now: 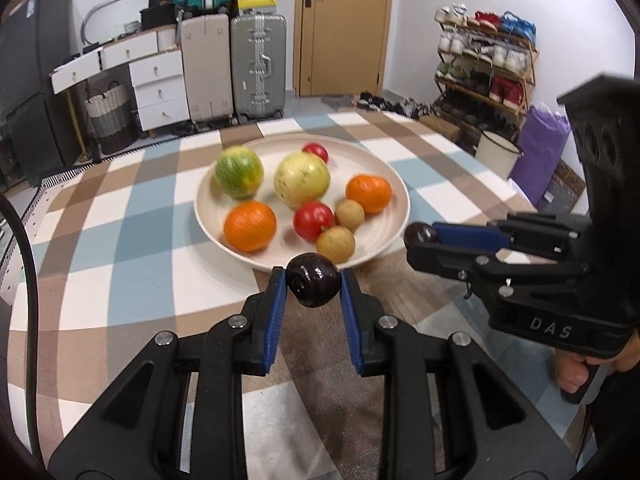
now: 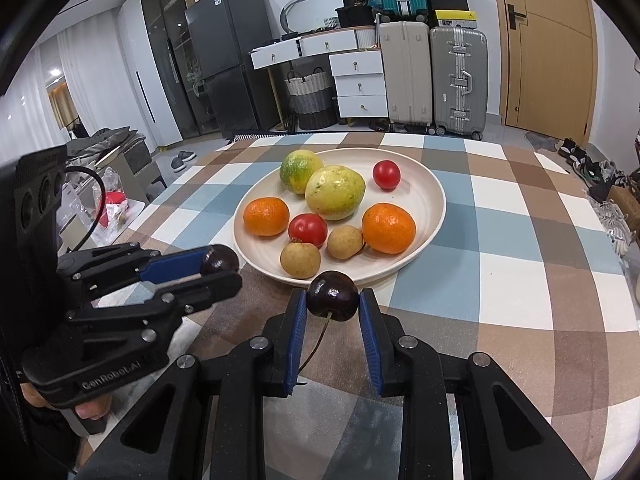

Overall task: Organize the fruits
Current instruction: 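Carry the cherry pair onto the white plate and open both tools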

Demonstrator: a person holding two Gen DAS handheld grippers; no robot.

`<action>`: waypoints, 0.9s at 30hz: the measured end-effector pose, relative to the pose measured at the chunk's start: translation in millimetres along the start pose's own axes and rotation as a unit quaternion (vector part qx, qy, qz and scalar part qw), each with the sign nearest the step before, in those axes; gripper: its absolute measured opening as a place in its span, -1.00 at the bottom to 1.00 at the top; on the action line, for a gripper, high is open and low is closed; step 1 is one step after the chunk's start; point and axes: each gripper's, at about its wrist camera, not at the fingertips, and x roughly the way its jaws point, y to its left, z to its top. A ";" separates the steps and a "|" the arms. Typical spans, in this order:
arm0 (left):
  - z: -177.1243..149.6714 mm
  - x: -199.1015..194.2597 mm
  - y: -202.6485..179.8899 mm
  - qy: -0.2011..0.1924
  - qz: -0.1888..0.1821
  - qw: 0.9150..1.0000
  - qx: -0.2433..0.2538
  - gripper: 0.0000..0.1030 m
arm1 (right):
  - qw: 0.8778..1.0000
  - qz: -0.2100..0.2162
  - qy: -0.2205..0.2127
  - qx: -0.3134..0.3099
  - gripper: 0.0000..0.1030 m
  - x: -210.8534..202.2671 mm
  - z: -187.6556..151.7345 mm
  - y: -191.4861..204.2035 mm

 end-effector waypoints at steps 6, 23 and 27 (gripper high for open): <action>7.6 -9.5 7.4 -0.029 0.012 0.999 -0.018 -0.53 | 1.000 -0.006 -0.015 0.001 -0.48 -2.7 3.6 -1.5; 22.8 16.0 1.1 -0.050 0.023 0.998 -0.011 -0.53 | 0.999 -0.014 -0.037 0.018 -0.47 12.5 19.3 -8.2; 22.9 16.9 1.3 -0.054 0.025 0.998 -0.012 -0.52 | 0.999 -0.014 -0.041 0.028 -0.47 13.6 21.2 -11.3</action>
